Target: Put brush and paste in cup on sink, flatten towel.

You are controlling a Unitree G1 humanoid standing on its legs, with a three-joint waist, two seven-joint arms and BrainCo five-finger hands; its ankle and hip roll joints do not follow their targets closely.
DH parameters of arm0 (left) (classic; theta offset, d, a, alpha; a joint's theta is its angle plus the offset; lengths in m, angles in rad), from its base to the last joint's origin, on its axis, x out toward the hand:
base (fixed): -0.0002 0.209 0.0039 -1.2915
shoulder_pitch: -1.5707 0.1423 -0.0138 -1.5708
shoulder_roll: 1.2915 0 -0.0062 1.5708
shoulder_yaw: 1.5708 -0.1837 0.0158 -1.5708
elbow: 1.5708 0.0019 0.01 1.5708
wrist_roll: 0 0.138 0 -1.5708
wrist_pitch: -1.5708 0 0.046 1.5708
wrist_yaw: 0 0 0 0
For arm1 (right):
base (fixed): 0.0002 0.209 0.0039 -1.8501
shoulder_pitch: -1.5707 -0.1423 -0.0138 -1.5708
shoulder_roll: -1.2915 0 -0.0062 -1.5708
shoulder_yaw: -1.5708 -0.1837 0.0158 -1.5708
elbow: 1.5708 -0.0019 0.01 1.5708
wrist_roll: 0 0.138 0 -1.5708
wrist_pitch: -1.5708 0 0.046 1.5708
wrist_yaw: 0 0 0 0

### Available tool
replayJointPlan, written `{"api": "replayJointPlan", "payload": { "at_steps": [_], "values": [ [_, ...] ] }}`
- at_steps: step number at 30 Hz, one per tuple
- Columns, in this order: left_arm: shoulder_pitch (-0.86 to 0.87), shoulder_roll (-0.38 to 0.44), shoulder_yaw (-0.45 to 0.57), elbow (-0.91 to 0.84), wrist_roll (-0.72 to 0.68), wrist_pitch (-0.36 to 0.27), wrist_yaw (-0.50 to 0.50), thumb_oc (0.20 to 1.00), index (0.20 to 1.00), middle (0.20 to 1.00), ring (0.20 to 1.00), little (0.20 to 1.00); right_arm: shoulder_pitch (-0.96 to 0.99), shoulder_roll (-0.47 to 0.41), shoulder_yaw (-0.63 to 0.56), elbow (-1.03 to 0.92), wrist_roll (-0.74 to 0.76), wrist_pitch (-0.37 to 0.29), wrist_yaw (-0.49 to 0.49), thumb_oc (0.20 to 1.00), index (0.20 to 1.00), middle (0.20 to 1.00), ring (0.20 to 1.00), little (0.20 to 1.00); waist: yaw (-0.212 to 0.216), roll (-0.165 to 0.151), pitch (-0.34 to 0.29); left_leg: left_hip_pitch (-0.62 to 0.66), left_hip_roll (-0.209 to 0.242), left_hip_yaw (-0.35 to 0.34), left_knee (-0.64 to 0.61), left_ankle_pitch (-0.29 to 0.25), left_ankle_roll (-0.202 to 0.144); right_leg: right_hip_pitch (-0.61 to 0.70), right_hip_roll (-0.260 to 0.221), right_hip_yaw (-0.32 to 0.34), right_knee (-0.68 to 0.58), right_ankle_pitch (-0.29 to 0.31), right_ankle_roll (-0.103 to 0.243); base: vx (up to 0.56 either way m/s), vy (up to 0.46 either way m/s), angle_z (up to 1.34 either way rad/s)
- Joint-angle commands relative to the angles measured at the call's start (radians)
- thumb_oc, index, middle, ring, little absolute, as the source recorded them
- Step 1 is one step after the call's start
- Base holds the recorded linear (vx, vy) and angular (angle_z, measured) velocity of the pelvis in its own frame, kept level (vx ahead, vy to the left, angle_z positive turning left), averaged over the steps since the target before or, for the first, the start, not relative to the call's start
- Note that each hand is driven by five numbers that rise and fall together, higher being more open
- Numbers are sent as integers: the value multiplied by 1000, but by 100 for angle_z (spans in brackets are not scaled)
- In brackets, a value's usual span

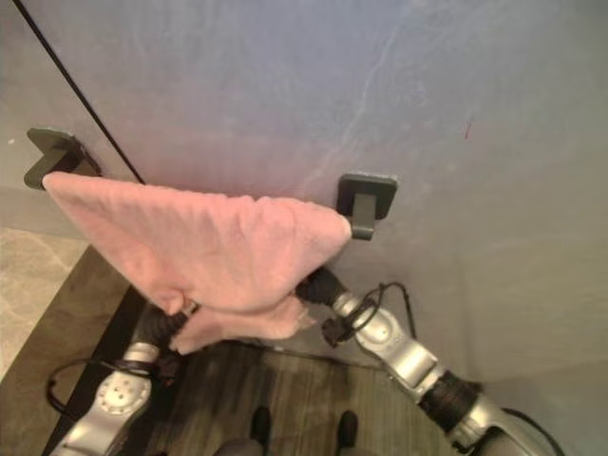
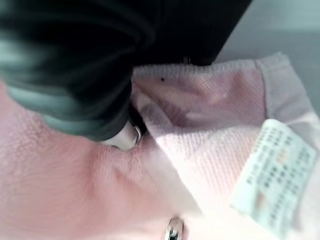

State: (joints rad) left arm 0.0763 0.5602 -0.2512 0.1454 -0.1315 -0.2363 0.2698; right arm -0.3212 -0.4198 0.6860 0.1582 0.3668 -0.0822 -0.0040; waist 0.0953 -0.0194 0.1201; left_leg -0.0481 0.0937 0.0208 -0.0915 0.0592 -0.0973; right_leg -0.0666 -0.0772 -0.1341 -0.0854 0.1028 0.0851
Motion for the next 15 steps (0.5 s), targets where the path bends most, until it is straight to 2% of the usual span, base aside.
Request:
{"api": "replayJointPlan", "payload": {
  "at_steps": [1,2,4,5,6,7,8,9,12,15],
  "values": [
    [1,60,-2,79,66,30,-3,200,200,200,200,200,-7,12,-13,-27,-40,-30,-47,294,294,294,294,294,-19,-57,-43,-25,16,8,4,7,-18,13,-146,78,7,-12,111,8,12,-7],
    [-17,53,-25,104,74,33,-7,200,200,200,200,200,1,33,-12,1,-17,-30,-46,294,294,294,294,294,-24,-54,-47,-20,18,11,4,6,-17,12,-145,83,7,-11,111,8,17,-12],
    [-22,44,-30,116,63,33,-8,200,200,200,200,200,11,43,-11,13,14,-32,-40,391,391,391,391,391,-28,-54,-50,-17,18,15,4,4,-16,12,-145,88,5,-10,112,9,11,-9],
    [-22,44,-31,116,63,33,-8,200,200,200,200,200,11,43,-11,13,15,-31,-39,595,595,595,595,595,-28,-54,-50,-17,18,15,4,4,-16,12,-145,88,5,-10,112,0,0,0],
    [-23,40,-35,125,63,34,-6,200,200,200,200,200,13,42,-10,12,12,-31,-40,1000,1000,1000,1000,1000,-30,-53,-53,-16,18,18,4,4,-16,12,-145,90,4,-10,112,0,0,0],
    [-29,29,-41,139,61,37,-2,200,200,200,200,200,19,50,-12,20,19,-33,-44,1000,1000,1000,1000,1000,-34,-51,-56,-14,18,21,4,4,-16,12,-145,93,3,-9,112,0,0,0],
    [-32,25,-45,154,67,39,-1,454,454,454,454,454,23,52,-14,29,22,-33,-44,1000,1000,1000,1000,1000,-36,-51,-56,-13,18,23,4,3,-17,12,-145,93,3,-8,112,0,0,0],
    [-32,23,-47,159,80,42,7,1000,1000,1000,1000,1000,28,56,-14,37,25,-33,-44,1000,1000,1000,1000,1000,-36,-50,-57,-12,18,23,4,3,-17,13,-144,93,2,-8,112,0,0,0],
    [-38,7,-60,211,92,56,-2,1000,1000,1000,1000,1000,39,58,-19,76,22,-29,-43,1000,1000,1000,1000,1000,-40,-47,-59,-12,19,27,4,3,-15,12,-145,95,1,-7,113,0,0,0],
    [-42,-19,-83,342,182,97,-4,1000,1000,1000,1000,1000,83,68,-38,201,45,-9,-33,1000,1000,1000,1000,1000,-51,-43,-62,-12,19,34,4,1,-14,7,-144,99,-1,-4,113,0,10,-2]
  ]
}}
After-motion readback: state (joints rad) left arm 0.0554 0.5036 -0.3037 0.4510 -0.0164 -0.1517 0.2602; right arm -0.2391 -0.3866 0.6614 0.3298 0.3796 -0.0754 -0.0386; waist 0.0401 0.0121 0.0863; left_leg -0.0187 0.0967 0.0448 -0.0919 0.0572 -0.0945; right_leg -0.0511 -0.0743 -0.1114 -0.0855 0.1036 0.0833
